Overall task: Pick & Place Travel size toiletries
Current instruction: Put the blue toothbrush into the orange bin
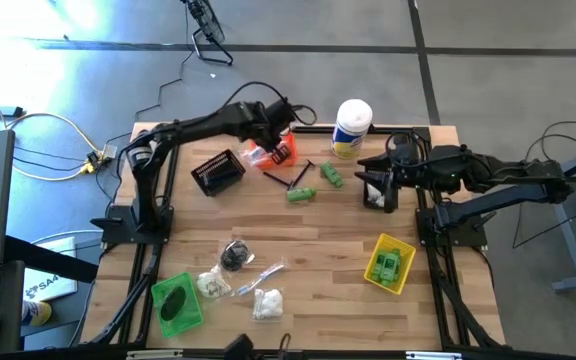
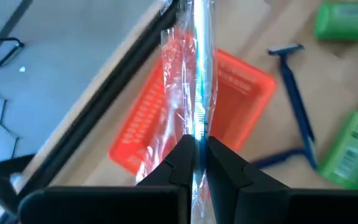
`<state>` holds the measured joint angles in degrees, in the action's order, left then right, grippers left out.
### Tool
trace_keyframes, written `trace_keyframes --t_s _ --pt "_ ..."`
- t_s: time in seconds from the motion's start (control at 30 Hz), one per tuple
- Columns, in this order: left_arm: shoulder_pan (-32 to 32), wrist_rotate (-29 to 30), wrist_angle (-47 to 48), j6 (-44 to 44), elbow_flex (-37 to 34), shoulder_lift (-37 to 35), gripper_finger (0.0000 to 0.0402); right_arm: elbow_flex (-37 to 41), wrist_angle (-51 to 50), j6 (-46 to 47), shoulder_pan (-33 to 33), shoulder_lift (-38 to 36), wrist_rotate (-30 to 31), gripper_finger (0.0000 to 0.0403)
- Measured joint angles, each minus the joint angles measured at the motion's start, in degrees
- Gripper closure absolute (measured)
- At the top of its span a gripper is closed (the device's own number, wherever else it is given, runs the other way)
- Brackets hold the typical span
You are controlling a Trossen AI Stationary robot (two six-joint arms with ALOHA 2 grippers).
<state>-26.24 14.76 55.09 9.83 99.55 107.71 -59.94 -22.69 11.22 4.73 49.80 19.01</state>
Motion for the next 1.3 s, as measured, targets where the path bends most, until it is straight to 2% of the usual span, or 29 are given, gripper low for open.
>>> trace_keyframes --t_s 0.17,0.33,0.43,0.63,0.97,1.1,1.3 --pt "-2.0 -3.4 -4.9 -0.6 0.0 1.4 0.0380 0.0 0.0 0.0 0.0 0.0 0.8 0.0262" --pt "-2.1 -4.0 -10.4 -2.1 0.0 4.2 0.0380 0.0 0.0 0.8 0.0 0.0 0.8 0.0262" --pt "-2.2 -4.2 -10.2 -2.1 0.0 6.1 0.0380 0.0 0.0 0.9 0.0 0.0 0.8 0.0262" --pt "-2.2 -4.1 -3.0 -2.1 -0.1 7.8 0.0380 0.0 0.1 0.9 0.0 0.0 0.8 0.0262" --pt "-2.6 -3.3 -2.6 -1.7 -0.1 7.8 0.0378 0.0 0.1 2.3 0.0 0.0 0.8 0.0262" --pt "-2.7 -2.7 -2.6 -1.4 -0.1 7.8 0.0356 0.0 0.1 2.5 0.0 0.0 0.8 0.0262" --pt "-3.1 -1.6 -2.7 -0.4 -0.1 7.8 0.0289 0.0 0.1 2.7 0.0 0.0 0.6 0.0262"
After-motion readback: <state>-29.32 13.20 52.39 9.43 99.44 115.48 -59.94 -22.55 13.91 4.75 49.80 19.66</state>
